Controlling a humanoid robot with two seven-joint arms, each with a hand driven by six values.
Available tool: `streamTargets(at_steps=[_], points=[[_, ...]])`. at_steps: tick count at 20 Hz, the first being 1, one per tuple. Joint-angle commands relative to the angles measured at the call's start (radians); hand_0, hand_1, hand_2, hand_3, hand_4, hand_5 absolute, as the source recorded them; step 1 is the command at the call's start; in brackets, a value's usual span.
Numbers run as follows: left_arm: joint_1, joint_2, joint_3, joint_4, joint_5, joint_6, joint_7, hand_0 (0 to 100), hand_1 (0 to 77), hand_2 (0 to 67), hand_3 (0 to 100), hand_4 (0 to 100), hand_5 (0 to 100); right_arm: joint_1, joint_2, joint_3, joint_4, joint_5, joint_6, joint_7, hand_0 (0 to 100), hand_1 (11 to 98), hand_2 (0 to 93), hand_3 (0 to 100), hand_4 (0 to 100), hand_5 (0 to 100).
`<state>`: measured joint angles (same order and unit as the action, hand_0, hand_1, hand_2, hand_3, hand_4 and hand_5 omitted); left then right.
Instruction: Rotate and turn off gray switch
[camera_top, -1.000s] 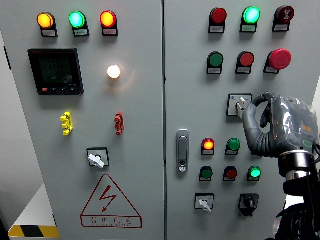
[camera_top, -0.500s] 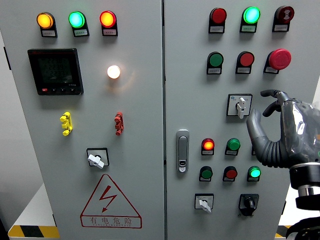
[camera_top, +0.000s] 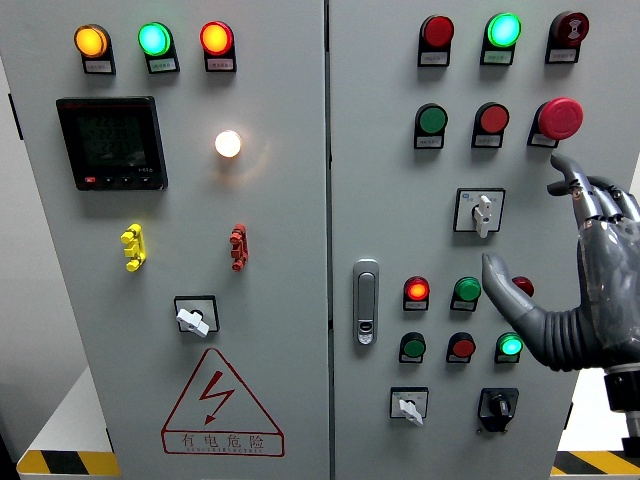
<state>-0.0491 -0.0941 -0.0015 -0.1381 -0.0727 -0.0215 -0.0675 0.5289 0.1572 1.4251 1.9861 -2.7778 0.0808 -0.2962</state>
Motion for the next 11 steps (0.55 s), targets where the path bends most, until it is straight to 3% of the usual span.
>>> streamTargets(at_steps=[1, 11], points=[[0.0, 0.001, 0.0, 0.0, -0.001, 0.0, 0.0, 0, 0.0, 13.2, 18, 10, 12, -0.023, -0.0008, 0.014, 0.013, -0.008, 0.001, 0.029, 0, 43.3, 10.3, 18, 10, 24], [0.0, -0.001, 0.0, 0.0, 0.001, 0.0, 0.0, 0, 0.0, 13.2, 18, 9, 12, -0.056, -0.0023, 0.02, 0.034, -0.02, -0.003, 0.037, 0, 41.8, 9.0, 11, 8, 17]])
